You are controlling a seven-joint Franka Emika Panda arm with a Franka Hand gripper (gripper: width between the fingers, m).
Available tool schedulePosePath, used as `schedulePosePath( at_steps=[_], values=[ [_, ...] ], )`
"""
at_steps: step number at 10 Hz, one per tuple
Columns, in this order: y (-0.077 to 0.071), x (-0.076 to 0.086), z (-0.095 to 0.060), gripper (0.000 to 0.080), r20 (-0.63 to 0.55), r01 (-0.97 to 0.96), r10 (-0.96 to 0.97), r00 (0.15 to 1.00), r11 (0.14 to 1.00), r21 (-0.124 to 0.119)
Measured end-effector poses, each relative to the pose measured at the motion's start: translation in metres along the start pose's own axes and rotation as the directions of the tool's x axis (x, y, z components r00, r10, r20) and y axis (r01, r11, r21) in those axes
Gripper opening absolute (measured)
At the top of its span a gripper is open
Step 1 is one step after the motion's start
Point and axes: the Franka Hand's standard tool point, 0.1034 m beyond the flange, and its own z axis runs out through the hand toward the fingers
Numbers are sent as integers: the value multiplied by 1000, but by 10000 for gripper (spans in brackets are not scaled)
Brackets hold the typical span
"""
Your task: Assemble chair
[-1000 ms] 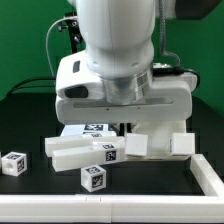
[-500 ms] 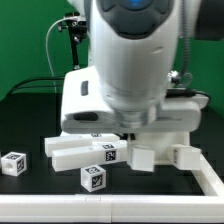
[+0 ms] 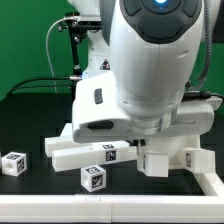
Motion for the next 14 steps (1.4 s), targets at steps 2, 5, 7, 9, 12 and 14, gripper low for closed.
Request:
schedulePosePath(
  at_steps=[2,5,7,9,12,14],
  values=[
    [8,9,12,31,29,-74,74,997,997,-1],
    [-3,12,20,31,75,-140,140,987,990,-5],
    [-4,14,21,31,57,-139,139,989,990,0],
    [-2,14,21,260,56,-142,142,988,990,2],
    [0,21,17,596,17,-145,144,989,989,6],
    [15,24,4,633,-12,-164,165,986,986,25]
  ],
)
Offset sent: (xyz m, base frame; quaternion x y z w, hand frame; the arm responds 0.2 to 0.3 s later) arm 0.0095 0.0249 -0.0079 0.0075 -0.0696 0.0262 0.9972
